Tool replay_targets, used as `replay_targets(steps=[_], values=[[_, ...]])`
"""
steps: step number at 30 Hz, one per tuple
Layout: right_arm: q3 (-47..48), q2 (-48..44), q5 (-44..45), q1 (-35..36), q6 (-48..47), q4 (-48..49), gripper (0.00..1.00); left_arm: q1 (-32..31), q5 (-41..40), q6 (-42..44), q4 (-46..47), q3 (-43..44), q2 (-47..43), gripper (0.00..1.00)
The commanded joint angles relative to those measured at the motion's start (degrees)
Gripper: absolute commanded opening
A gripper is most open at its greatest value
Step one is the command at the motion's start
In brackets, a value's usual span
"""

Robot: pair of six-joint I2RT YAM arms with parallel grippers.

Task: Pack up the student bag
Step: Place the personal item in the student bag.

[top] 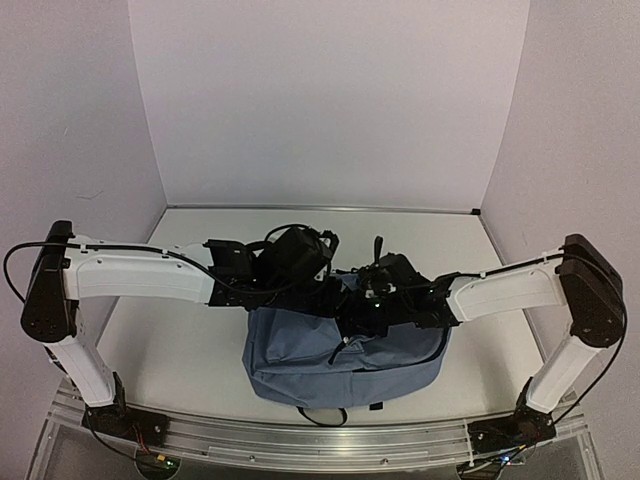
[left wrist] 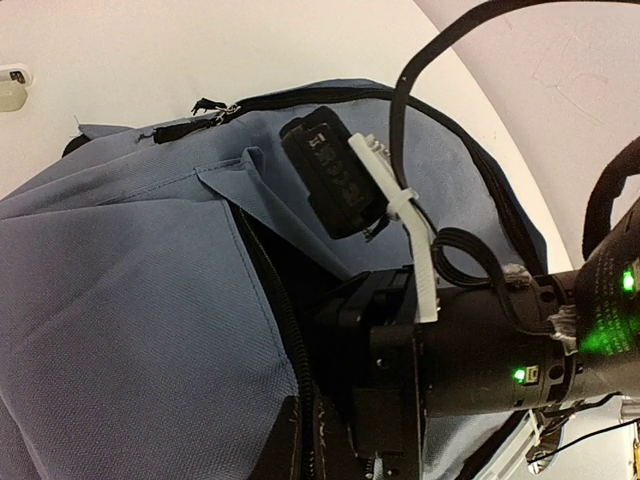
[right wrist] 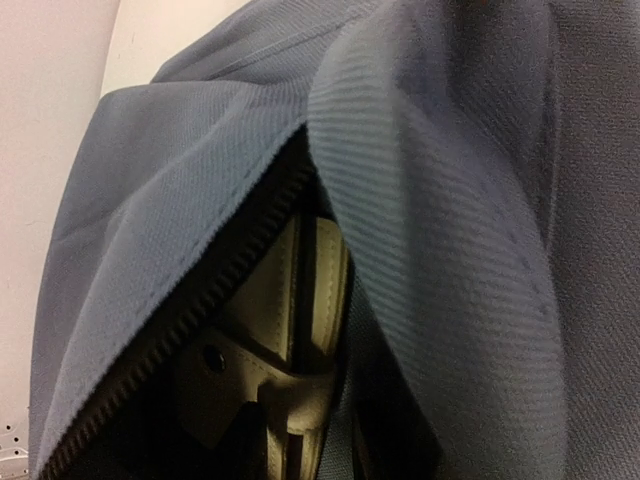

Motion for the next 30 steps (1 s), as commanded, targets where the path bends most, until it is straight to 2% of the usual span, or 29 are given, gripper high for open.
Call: replay_targets(steps=[1,5,8,14,15,17,20,24,27,30], values=[[0.93,3.73,-5.57,0.74,1.88,8.74,0.26,-0.01,0.29,-0.94,1.37,1.71,-2.93,0.00],[0.78,4.66,-6.67,1.05,2.87,11.66,0.25,-0.02,0.43,-1.08,1.50,1.63,-2.71,0.00],[-0.92,2.59,-3.91,1.02,3.51,11.44,0.26,0.34,0.39,-2.29,2.14,0.24,-3.72,0.00],[-5.81,-5.87,3.71,1.02,4.04,6.38,0.42,2.04,2.07,-6.00,2.43,-4.30,-6.06,0.02],[-6.18,-7.26,4.94,1.00,3.88,4.85,0.43,2.22,2.68,-6.17,2.47,-4.88,-6.26,0.05],[-6.70,-11.51,7.17,1.02,3.19,1.56,0.53,2.66,3.94,-6.45,2.47,-5.76,-7.03,0.16],[-5.76,-16.09,9.90,0.92,1.81,-4.84,0.63,3.11,4.31,-6.13,2.40,-6.50,-8.46,0.39],[-3.68,-20.99,12.17,0.88,0.14,-12.24,0.70,4.72,5.97,-3.83,1.25,-5.22,-10.54,0.67],[-2.21,-24.23,16.14,0.61,-0.88,-17.10,0.75,9.41,9.31,-3.19,0.88,-5.18,-13.28,0.79],[-0.84,-26.70,18.74,-0.95,-2.42,-20.63,0.78,17.26,14.02,-2.73,0.07,-6.00,-14.40,0.84]])
